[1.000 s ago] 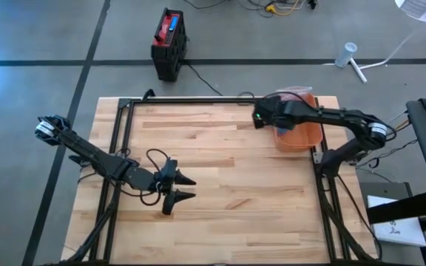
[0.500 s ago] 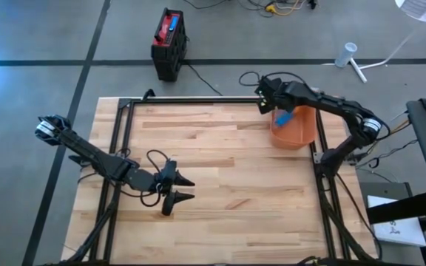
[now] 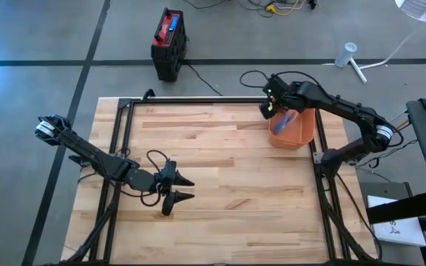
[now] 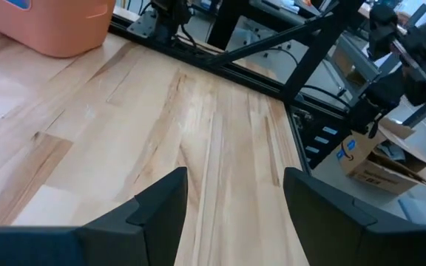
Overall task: Roll bandage
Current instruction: Put the transparent zip bag with blue bandage into the orange bin
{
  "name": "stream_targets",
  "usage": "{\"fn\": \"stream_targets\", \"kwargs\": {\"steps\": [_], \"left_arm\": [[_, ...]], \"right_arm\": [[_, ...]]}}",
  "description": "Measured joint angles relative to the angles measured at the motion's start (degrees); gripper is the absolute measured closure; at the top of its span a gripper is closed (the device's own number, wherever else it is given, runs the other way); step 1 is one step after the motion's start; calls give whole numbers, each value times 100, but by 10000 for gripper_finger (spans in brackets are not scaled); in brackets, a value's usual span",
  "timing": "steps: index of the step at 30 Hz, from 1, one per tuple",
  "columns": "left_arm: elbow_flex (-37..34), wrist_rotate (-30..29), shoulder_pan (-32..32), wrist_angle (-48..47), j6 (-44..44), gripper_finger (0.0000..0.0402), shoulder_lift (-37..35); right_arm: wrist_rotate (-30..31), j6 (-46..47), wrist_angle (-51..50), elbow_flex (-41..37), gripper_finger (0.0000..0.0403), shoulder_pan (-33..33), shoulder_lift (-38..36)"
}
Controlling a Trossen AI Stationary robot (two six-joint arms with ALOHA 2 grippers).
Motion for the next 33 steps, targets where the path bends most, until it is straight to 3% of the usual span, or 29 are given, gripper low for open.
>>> {"fn": "stream_targets", "kwargs": {"steps": [5, 11, 17, 21, 27, 33], "left_arm": [[0, -4, 4, -22, 9, 187, -2], [-7, -7, 4, -22, 78, 187, -2], [-9, -49, 4, -2, 230, 187, -2], [-9, -60, 7, 4, 354, 187, -2], [-9, -63, 11, 8, 356, 187, -4], [-9, -62, 15, -22, 369, 187, -4]], "right_arm": [[-1439, -1479, -173, 36, 136, -54, -12], [-1555, -2582, -1579, 542, 162, 163, 2], [-1127, -2572, -3299, 986, 187, 570, -12], [-1063, -2852, -3180, 602, 192, 873, -271], [413, -3497, -3043, -170, 194, 950, -322], [397, -4373, -2219, -321, 195, 955, -319]]}}
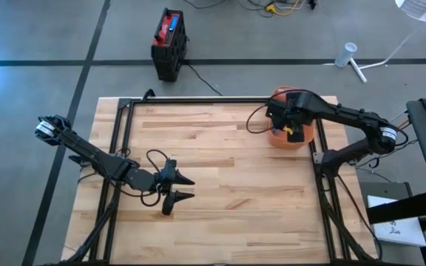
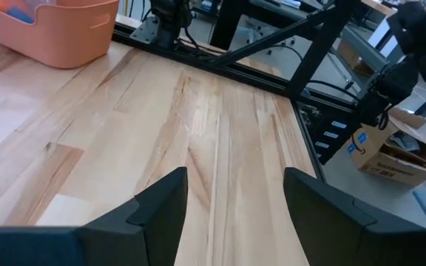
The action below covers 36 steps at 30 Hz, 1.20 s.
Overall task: Roll bandage
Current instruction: Put the transparent zip bag with blue bandage into the orange bin
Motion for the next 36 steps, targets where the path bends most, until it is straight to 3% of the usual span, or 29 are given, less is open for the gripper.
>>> {"fn": "stream_targets", "kwargs": {"steps": [9, 15, 22, 29, 36], "left_arm": [[0, 1, 0, -31, 0, 187, 0], [0, 1, 0, -31, -2, 187, 0], [0, 1, 0, -27, -20, 187, 0], [0, 1, 2, -30, -7, 187, 0], [0, 3, 2, -24, -47, 187, 1]], "right_arm": [[-538, -1057, 551, -287, 223, -13, 7], [-373, -1279, 892, -695, 273, -94, 7], [-324, -69, 972, -477, 390, -458, 44], [-315, 1616, -186, 618, 401, -872, 50], [-308, 1439, 11, 553, 402, -1438, 68]]}}
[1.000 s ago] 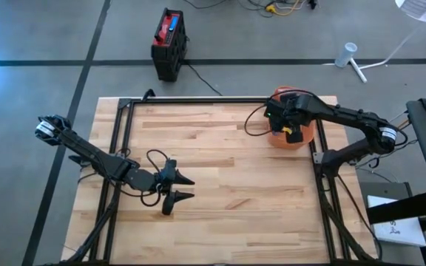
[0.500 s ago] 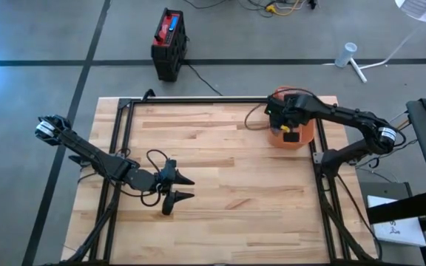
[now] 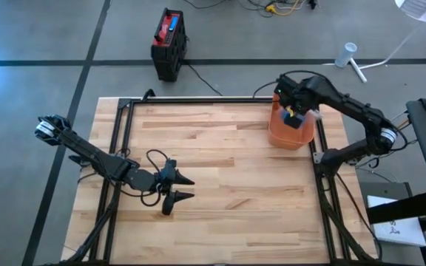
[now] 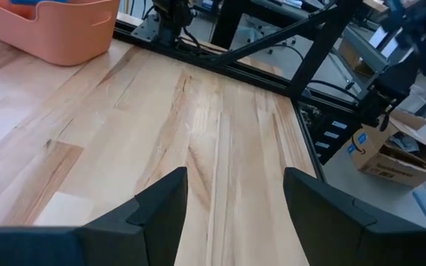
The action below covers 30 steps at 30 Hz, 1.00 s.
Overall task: Roll bandage
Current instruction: Put the transparent zip bag with blue bandage into the orange bin
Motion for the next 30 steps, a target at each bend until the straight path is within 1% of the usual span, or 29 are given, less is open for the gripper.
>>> {"fn": "stream_targets", "kwargs": {"steps": [6, 8, 12, 13, 16, 17, 21, 24, 27, 30], "left_arm": [[0, 17, -2, -2, -40, 187, 1], [0, 17, -2, -6, -19, 187, 1], [-1, 20, -2, -7, 135, 187, 1], [-7, 20, -2, -3, 136, 187, 1], [-26, 65, -9, -15, 132, 187, 1], [-32, 84, -13, -9, 132, 187, 1], [-33, 103, -17, 15, 137, 187, 1], [-33, 103, -15, 42, 150, 187, 1], [-33, 103, -13, 46, 147, 187, 1], [-33, 103, -16, 82, 135, 187, 1]], "right_arm": [[-14, -883, 1004, -442, 402, -247, 279], [-30, -1120, 1102, -546, 402, -316, 476], [-16, -1150, 1202, -672, 402, -525, 941], [116, -1106, 1260, -682, 403, -580, 1045], [761, -674, 1685, -720, 397, -718, 1289], [867, -591, 1763, -722, 392, -746, 1335], [833, -556, 1912, -707, 354, -752, 1360], [787, -549, 2117, -697, 315, -715, 1151], [467, -521, 2358, -704, 273, -711, 891], [388, -426, 2466, -708, 233, -712, 648]]}}
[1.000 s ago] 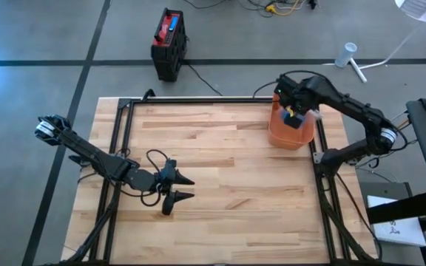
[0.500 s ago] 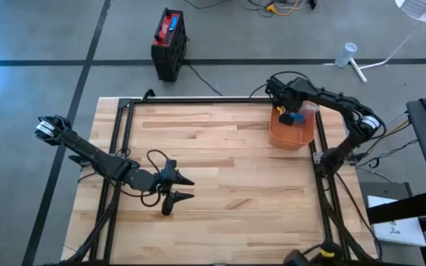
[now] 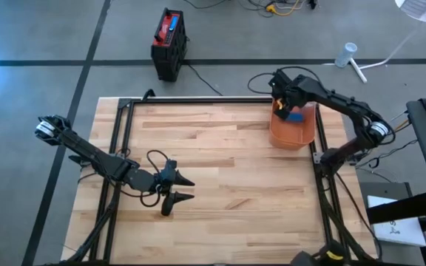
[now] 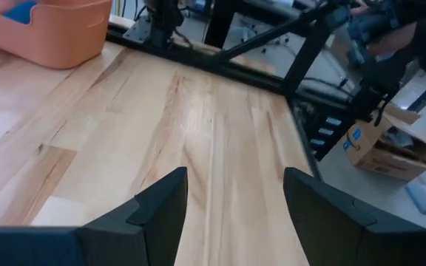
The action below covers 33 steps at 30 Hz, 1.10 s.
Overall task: Roll bandage
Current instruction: Put the transparent zip bag with blue bandage into the orange bin, then return to Home Position
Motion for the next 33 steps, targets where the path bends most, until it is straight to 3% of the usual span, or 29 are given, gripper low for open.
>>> {"fn": "stream_targets", "kwargs": {"steps": [4, 9, 21, 25, 29, 33], "left_arm": [[-2, -168, -11, 448, 23, 187, 4], [-2, -759, -79, 1120, 473, 187, 2], [-2, -800, -60, 1171, 601, 187, 2], [-2, -800, -60, 1165, 451, 187, -3], [-2, -800, -54, 1138, 499, 187, -189], [-2, -798, -54, 812, 640, 187, -630]], "right_arm": [[-233, 173, -8, -19, 188, -4, -432], [-1103, 491, 490, -152, 160, 111, -1334], [-4229, 1998, 3209, -1830, 177, 1253, -4186], [-4370, 2617, 3877, -2242, 186, 1458, -4794], [-4351, 2526, 3747, -2307, 190, 1472, -5167], [-4345, 3081, 3433, -2247, 185, 1472, -5497]]}}
